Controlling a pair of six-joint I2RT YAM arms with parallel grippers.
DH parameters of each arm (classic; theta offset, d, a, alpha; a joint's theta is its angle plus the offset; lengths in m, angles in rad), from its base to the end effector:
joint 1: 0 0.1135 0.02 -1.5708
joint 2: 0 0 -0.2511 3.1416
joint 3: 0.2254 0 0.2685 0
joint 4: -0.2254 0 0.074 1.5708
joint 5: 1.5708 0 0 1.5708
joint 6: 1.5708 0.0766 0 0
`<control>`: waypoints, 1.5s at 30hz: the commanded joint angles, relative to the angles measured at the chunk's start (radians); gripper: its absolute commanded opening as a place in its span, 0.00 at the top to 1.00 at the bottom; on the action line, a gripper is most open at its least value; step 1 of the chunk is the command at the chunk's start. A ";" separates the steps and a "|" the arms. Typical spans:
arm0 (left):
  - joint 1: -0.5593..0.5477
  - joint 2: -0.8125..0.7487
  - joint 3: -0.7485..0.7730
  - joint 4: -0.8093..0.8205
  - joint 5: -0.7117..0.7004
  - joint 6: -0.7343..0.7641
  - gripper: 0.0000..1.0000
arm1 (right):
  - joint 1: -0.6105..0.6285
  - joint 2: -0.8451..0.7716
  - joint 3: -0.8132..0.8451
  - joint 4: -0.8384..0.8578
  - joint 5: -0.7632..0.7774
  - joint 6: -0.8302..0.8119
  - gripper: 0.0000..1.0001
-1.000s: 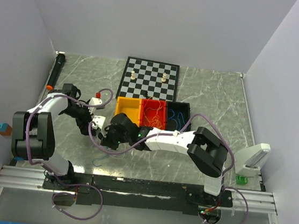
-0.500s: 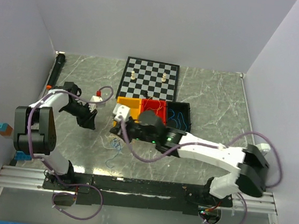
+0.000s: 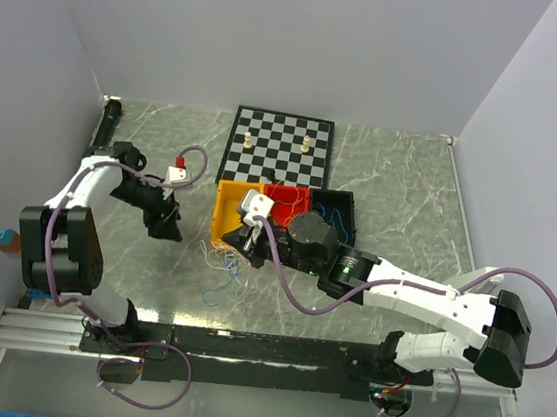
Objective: Untangle the cables
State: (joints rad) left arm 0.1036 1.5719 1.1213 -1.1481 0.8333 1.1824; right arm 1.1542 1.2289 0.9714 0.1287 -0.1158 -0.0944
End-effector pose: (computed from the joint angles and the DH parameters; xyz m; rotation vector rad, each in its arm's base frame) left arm 0.2829 -0.0276 0.1792 1.2771 2.1636 -0.9109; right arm 0.1348 0.3264 0.3222 -1.1125 1.3893 0.8785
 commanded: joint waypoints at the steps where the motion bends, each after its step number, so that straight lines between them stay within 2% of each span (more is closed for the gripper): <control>1: 0.005 -0.093 0.014 -0.225 0.165 0.284 0.08 | -0.002 0.006 0.016 0.017 0.018 -0.002 1.00; 2: 0.005 -0.119 -0.014 -0.226 0.168 0.345 0.02 | -0.005 0.012 0.018 0.018 0.012 -0.001 1.00; 6: -0.004 -0.220 -0.110 -0.219 0.158 0.552 0.04 | -0.011 0.032 0.038 0.014 -0.011 0.008 1.00; 13: -0.018 -0.204 -0.092 -0.223 0.213 0.635 0.03 | -0.017 0.061 0.075 0.012 -0.044 0.018 1.00; 23: -0.125 -0.211 -0.090 -0.226 0.208 0.623 0.03 | -0.024 0.112 0.125 0.034 -0.055 0.025 1.00; 25: -0.130 -0.213 -0.095 -0.226 0.191 0.623 0.08 | -0.025 0.113 0.128 0.041 -0.047 0.025 1.00; 26: -0.133 -0.207 -0.095 -0.228 0.188 0.620 0.15 | -0.027 0.113 0.128 0.046 -0.041 0.025 1.00; 29: -0.131 -0.182 -0.083 -0.228 0.181 0.602 0.45 | -0.031 0.106 0.122 0.055 -0.033 0.030 1.00; 31: -0.131 -0.167 -0.072 -0.228 0.191 0.596 0.57 | -0.036 0.101 0.121 0.057 -0.039 0.041 1.00; 35: -0.142 -0.164 -0.063 -0.228 0.208 0.595 0.63 | -0.037 0.093 0.112 0.065 -0.038 0.050 1.00; 36: -0.150 -0.162 -0.063 -0.228 0.207 0.594 0.68 | -0.039 0.092 0.110 0.063 -0.035 0.051 1.00; 37: -0.151 -0.159 -0.060 -0.226 0.204 0.592 0.78 | -0.040 0.090 0.110 0.061 -0.033 0.051 1.00; 38: -0.154 -0.155 -0.057 -0.228 0.199 0.588 0.99 | -0.042 0.086 0.109 0.058 -0.031 0.053 1.00; 45: -0.147 -0.098 -0.037 -0.203 0.175 0.533 0.99 | -0.067 -0.005 0.070 0.017 -0.009 0.056 1.00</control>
State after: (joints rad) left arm -0.0483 1.4406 1.0496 -1.3300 0.9928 1.7298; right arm 1.1053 1.3281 1.0454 0.1314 -0.1440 -0.0460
